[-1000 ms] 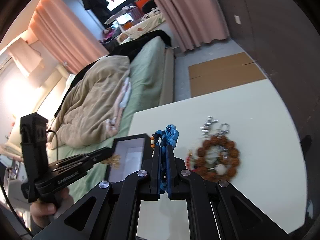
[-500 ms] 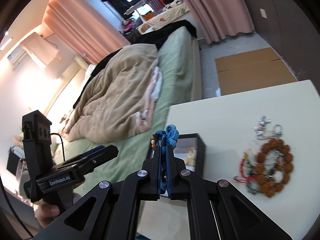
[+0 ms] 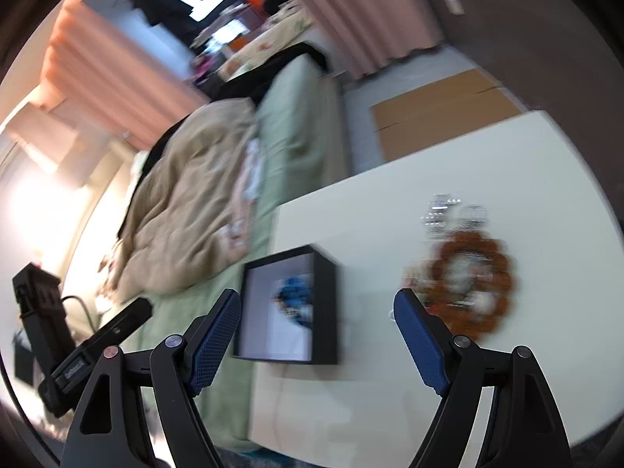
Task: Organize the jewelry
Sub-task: 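Move the open left tool over the brown bead bracelet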
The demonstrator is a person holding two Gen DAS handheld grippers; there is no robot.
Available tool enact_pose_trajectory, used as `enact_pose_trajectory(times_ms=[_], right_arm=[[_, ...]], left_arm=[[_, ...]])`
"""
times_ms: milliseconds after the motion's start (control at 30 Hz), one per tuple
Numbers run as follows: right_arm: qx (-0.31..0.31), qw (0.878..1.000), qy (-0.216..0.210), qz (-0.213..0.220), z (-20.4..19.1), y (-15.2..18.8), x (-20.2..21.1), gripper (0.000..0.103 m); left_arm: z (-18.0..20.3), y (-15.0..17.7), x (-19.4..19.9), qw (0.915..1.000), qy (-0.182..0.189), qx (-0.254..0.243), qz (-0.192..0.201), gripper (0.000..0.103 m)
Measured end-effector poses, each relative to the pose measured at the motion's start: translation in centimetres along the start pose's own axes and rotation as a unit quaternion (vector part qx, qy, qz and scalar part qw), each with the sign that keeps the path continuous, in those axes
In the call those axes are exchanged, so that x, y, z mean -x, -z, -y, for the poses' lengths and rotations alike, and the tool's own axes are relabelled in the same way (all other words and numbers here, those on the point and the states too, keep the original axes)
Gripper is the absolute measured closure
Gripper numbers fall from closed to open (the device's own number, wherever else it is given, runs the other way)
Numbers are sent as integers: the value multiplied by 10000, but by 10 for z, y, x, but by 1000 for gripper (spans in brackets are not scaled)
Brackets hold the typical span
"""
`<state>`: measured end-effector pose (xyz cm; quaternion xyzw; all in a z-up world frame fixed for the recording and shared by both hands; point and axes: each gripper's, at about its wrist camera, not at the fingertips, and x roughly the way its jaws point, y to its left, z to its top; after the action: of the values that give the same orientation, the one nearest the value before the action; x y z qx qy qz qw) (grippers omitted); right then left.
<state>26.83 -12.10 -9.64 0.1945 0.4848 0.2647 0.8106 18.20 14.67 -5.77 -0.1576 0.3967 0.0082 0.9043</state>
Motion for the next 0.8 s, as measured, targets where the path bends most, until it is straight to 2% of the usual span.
enact_pose_trajectory(times_ms=[167,300,400,567,800], right_arm=[[-281,9979,483,318,34,4,37,22],[-380,9946,817,514,50,7,59,22],[-479,9940,798,573,58,13,69,22],[-763,9911,791,746,75,24,83,22],[-1111,9872,807,810,99,37,88,22]], left_arm=[[30,6,-6,9993,347,-157,-58,0],[56,7,-9,9980,487,-386,-91,0],[73,7,-14,9967,618,-499,-179,0],[100,6,-20,9953,486,-827,-121,0],[135,8,-52,9897,557,-1202,-550,0]])
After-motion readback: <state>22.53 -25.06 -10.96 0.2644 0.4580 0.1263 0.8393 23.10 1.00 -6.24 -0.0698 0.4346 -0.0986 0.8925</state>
